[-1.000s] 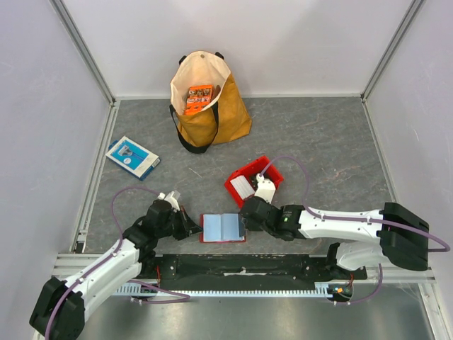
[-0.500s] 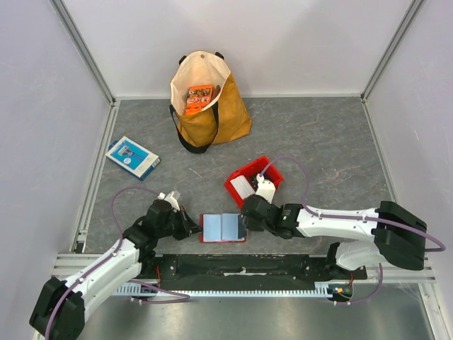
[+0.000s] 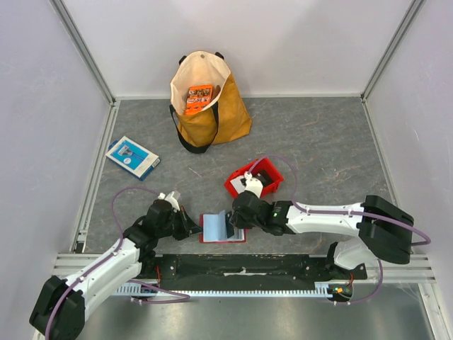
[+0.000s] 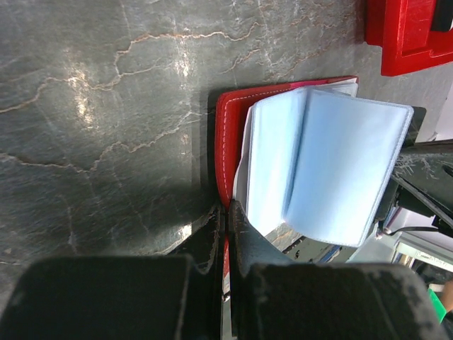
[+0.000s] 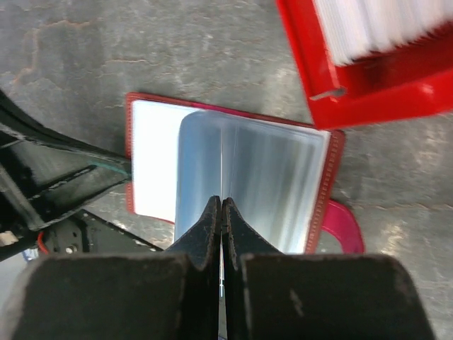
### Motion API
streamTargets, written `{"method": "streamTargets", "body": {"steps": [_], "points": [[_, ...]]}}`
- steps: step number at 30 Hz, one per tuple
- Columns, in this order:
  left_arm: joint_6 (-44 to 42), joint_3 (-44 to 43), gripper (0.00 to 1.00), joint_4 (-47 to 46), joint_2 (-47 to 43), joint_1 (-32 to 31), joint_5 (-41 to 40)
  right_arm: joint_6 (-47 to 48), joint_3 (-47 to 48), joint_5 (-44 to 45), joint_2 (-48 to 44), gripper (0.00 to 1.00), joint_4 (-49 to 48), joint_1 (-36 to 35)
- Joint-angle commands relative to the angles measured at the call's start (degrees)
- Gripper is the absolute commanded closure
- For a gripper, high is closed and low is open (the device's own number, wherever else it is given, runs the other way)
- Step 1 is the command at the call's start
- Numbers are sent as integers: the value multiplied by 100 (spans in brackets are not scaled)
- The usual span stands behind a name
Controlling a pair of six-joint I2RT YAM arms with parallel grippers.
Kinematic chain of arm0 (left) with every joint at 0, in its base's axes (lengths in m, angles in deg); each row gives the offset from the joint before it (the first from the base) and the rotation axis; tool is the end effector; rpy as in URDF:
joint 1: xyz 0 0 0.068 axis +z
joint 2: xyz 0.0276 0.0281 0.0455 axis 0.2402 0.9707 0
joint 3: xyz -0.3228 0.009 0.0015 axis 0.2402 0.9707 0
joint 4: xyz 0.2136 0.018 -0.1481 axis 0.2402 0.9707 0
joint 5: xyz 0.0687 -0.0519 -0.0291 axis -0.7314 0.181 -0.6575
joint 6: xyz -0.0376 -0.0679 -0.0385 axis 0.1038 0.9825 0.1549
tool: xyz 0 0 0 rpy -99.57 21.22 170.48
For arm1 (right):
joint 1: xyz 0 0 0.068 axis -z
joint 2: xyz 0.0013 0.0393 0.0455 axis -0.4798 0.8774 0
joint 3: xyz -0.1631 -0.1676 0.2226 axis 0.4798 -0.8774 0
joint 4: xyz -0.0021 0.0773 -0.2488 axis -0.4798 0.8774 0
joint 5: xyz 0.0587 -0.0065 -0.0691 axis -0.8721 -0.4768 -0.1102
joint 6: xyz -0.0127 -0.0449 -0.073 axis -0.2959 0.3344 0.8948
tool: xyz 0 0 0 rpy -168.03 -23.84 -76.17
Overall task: Put the credit cards into the card holder
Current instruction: Insert the credit card into the card holder.
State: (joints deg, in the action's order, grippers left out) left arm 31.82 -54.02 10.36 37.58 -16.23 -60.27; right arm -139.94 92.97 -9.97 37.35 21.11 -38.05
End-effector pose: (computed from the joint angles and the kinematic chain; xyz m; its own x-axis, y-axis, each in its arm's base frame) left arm 0.0879 -0.0782 0.1227 -0.8916 -0.3503 -0.2868 -0.0500 0.7058 -0.7067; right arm 0.1374 0.2666 0.2029 -0.8557 0.1359 -0.4993 -0.1358 0.8722 0.4700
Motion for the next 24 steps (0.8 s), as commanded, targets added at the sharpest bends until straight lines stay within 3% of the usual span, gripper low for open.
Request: {"method": "streamTargets", "body": {"steps": [1,8,12,19,24], "points": [[24,-118,98,-53,82,-10,-3,331,552,-352,213,100,-463,10],[42,-74,98,-106,109,-10,-12,551,1176,-1284,1013,100,-1034,10],[68,-47,98,-106,74,-10,-38,709,1133,-1154,708,100,-1071,10],[68,-47,98,-124,74,-2,-55,552,168,-775,-348,100,-1141,300],[77,-65,98,-132,83,-2,-55,227,-509,-1064,-410,100,-1614,405]]}}
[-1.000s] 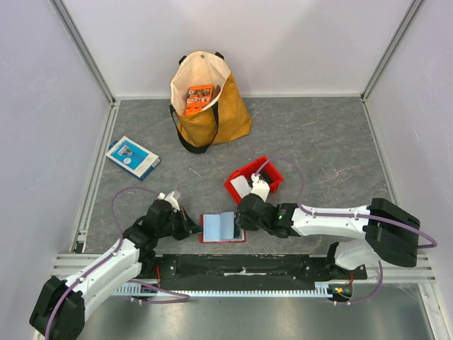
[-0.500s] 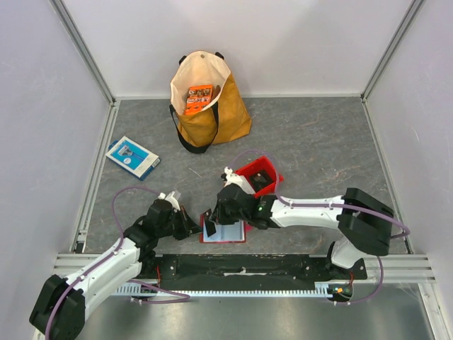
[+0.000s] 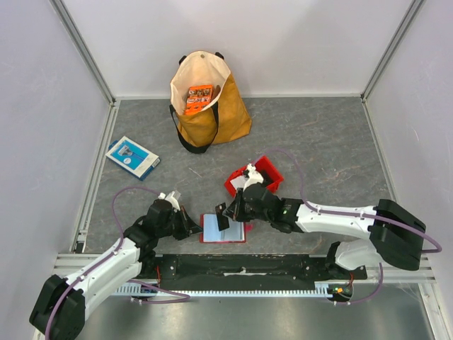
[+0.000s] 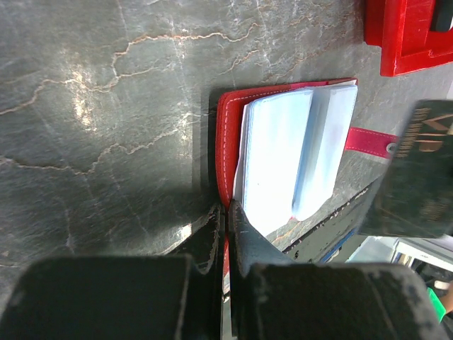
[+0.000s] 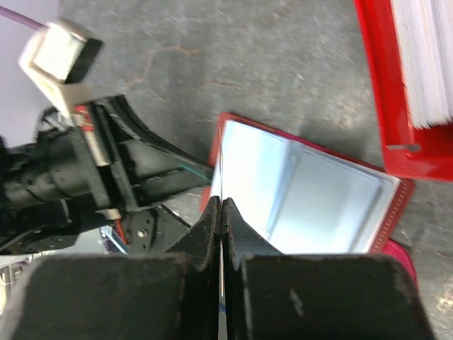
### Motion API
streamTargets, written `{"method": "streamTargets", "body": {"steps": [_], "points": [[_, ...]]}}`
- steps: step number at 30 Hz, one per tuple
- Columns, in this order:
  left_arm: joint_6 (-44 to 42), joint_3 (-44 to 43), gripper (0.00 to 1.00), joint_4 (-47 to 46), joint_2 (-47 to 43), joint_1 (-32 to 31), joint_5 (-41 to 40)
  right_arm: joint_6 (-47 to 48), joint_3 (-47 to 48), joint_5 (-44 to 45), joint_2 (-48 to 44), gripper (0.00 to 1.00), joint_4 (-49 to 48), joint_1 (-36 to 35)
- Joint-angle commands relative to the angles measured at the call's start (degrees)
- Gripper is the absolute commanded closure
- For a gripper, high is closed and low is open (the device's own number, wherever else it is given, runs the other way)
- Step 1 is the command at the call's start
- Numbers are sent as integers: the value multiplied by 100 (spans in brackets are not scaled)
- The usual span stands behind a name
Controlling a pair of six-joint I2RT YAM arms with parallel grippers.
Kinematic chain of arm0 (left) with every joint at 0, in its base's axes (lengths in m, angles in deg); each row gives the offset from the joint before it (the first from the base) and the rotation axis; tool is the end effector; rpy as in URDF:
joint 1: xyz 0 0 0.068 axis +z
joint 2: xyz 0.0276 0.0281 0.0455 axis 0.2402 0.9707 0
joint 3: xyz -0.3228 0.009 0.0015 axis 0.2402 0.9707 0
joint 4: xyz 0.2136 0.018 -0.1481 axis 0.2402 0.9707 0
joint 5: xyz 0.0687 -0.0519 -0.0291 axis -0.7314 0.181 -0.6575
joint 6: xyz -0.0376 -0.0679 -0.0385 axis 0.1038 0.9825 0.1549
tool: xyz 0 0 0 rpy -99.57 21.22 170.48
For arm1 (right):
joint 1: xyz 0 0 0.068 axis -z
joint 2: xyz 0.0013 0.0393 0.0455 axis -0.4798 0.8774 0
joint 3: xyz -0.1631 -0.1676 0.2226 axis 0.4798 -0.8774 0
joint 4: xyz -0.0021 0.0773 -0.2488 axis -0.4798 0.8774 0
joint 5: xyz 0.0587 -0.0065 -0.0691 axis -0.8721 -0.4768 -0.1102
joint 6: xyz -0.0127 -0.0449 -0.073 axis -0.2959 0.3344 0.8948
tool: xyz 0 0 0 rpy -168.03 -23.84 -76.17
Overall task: Put the credit cards into the card holder
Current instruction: Insert the credit card into the card holder.
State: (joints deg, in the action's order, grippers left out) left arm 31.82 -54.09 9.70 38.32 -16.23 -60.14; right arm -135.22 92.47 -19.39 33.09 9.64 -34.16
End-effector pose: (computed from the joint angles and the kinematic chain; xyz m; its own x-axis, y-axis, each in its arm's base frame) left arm 0.0891 -0.0791 0.1232 -0.8925 -0.3492 -0.2855 -0.0495 0.7050 -0.7075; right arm 0.1495 0.2727 0.2418 -0.8407 0.1678 -0.5148 -0.2583 0.7114 0.6536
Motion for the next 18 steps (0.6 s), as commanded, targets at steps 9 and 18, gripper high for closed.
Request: {"method": "streamTargets", "body": {"steps": [9,18], "points": [[77,-58,98,-76,35,-2,-33,-606,-1022,26,350,100,-1268,16],[112,-58,98,-102,43,-11,-25,-1160,-1497,316,464,100,-1672,16]]}}
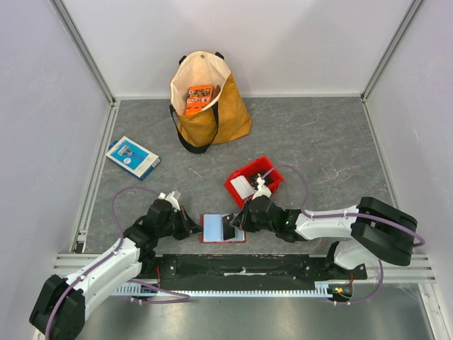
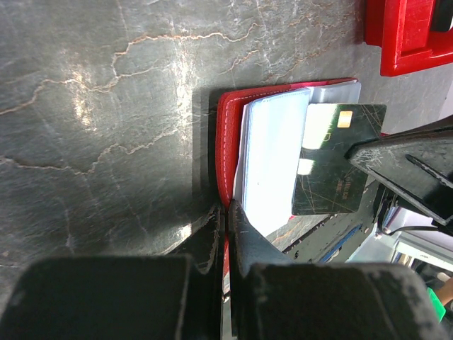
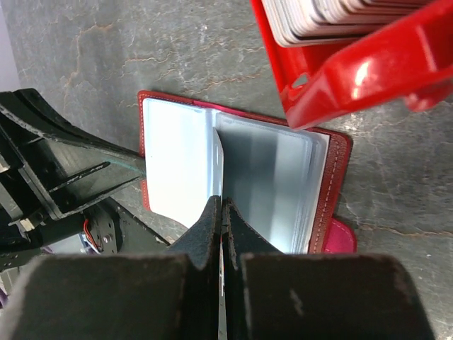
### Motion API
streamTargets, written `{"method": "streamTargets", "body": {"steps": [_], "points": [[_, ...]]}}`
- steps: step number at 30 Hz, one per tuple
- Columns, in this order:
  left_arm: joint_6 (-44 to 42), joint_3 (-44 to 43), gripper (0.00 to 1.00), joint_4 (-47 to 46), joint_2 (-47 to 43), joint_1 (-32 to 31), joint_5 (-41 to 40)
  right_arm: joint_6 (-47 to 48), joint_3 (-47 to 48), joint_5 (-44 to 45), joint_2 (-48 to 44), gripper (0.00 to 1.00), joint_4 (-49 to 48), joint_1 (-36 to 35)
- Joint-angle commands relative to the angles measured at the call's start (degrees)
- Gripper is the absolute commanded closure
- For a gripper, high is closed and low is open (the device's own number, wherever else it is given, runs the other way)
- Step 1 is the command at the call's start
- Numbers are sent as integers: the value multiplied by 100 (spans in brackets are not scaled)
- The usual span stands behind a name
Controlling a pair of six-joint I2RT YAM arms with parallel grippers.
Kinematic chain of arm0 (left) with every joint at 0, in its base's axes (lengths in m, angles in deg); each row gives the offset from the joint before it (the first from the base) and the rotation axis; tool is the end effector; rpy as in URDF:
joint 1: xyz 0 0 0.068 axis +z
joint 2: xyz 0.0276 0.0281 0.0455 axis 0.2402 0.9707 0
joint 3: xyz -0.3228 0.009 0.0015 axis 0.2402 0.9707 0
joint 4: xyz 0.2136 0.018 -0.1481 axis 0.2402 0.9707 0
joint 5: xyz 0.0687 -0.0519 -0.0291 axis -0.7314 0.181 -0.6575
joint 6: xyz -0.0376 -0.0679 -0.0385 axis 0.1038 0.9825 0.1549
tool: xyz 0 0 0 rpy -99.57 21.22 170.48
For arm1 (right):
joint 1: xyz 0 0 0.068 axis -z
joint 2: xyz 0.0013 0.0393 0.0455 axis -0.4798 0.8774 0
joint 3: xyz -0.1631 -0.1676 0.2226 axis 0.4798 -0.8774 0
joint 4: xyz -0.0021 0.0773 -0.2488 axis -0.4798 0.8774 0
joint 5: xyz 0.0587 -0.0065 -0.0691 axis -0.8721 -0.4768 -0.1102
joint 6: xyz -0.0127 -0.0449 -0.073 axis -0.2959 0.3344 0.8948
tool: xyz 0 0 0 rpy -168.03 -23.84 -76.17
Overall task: Put the credit cards into the card holder
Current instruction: Insert the credit card into the card holder.
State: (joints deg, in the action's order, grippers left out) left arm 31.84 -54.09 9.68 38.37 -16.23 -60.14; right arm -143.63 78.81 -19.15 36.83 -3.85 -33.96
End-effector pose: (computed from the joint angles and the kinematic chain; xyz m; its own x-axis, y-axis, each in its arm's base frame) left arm 0.0891 -0.0791 0.1231 -0.8926 -0.3494 -0.2850 -0.0501 0.7051 -0.7074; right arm 0.1391 0.2496 0.1722 -0.8795 0.2508 -0.4044 -0.1073 0.7234 0.6820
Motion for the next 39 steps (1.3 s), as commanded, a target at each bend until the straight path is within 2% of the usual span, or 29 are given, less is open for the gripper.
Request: {"method": "streamTargets", "body": {"steps": [1,16,36,39], "points": [[110,-58,98,-91,30,-19,-25,-380,-184,310,99,100,-437,-3],[119,-58,98,-205,145,-10,11,-626,-325,-41,635,100,-1211,-39],[163,-6,98,-205,74,-10,-33,-908,228,-68,1338,100,-852,-390],[154,-23,98,-188,74,-28,-42,-759,361,46,1234,92,-457,-417]]}}
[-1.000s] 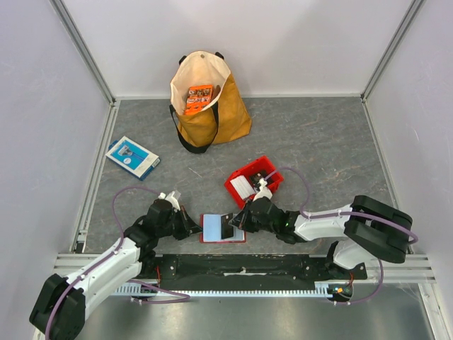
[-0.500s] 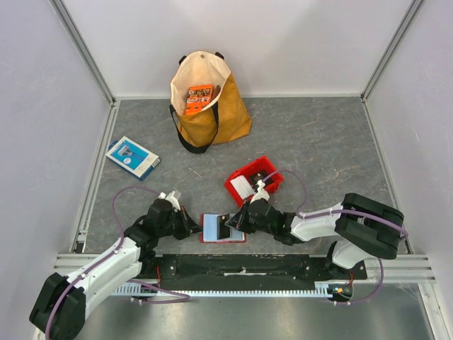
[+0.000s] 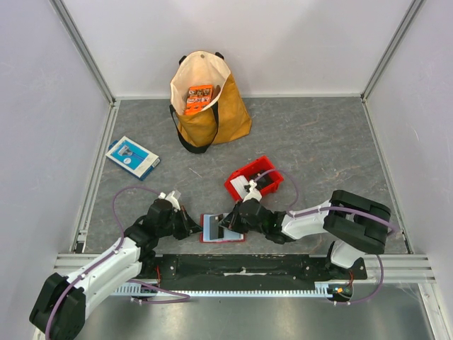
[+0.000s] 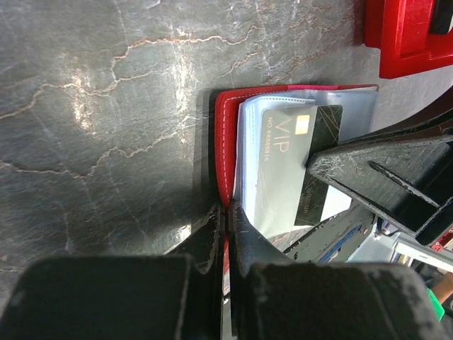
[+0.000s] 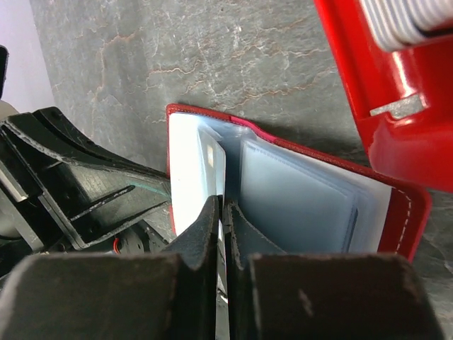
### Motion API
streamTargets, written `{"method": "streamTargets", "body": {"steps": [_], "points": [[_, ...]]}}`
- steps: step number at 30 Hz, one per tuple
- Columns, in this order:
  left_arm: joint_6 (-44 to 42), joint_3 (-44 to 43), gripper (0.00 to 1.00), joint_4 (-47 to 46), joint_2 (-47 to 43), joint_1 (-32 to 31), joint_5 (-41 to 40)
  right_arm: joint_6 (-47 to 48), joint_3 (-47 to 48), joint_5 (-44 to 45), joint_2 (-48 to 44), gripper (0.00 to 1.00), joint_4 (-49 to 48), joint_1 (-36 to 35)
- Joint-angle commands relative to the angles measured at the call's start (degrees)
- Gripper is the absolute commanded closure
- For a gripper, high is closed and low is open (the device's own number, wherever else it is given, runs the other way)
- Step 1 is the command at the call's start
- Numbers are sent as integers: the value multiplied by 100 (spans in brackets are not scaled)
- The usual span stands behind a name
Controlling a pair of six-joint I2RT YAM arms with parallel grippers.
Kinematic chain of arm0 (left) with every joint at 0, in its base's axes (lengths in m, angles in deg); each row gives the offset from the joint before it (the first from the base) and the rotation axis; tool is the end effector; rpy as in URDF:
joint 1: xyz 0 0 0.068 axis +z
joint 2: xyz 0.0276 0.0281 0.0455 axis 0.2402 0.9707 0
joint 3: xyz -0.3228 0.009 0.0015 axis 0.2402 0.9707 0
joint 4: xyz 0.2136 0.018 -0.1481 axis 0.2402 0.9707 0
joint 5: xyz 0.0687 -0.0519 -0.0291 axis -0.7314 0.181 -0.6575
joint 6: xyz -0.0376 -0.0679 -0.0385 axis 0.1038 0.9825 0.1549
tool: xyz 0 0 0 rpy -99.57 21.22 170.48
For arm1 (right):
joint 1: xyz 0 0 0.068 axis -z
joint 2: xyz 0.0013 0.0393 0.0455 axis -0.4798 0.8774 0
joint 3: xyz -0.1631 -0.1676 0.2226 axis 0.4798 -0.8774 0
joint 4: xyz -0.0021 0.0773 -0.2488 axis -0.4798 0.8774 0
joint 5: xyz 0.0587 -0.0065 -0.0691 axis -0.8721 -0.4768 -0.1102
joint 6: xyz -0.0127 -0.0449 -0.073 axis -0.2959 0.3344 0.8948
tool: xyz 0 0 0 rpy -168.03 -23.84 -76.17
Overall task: Put the credit cards into the card holder
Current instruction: Insert the credit card into the card holder.
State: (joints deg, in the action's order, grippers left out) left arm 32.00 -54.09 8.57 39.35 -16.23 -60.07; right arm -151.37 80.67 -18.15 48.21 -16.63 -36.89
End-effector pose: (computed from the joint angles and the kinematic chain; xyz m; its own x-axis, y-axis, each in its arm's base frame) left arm 0.0909 -0.0802 0.1236 -0.8923 -0.3511 -0.2837 -0.0509 0.7028 -0.7096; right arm 0.1431 0.2905 0.1523 -0.8877 0.3278 -0.3234 -0.0380 0.6478 0.7609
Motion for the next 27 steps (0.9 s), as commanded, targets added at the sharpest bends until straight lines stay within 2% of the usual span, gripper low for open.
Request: {"method": "streamTargets", "body": {"steps": [1,3,5,8,12,20,27], "points": [[147,-15,98,-68,-41,-11,-49,59,210,85,-45,89,1041,-124],[147,3,98,-68,-50,-10,-57,217,280,384,-317,79,1516,-124],[139,-6,98,-68,-42,-19,-58,349,333,595,-564,73,1963,-115],[104,-50,98,-6,-59,-19,-75,507,456,806,-810,60,2377,-115],[130,-32,98,-23,-94,-2,-66,622,535,799,-881,52,2484,-115],[121,-23,98,-32,-121,-11,-49,701,676,465,-565,46,2397,-124],[103,-50,98,-32,-94,-10,-31,736,729,184,-390,47,2115,-150]]}}
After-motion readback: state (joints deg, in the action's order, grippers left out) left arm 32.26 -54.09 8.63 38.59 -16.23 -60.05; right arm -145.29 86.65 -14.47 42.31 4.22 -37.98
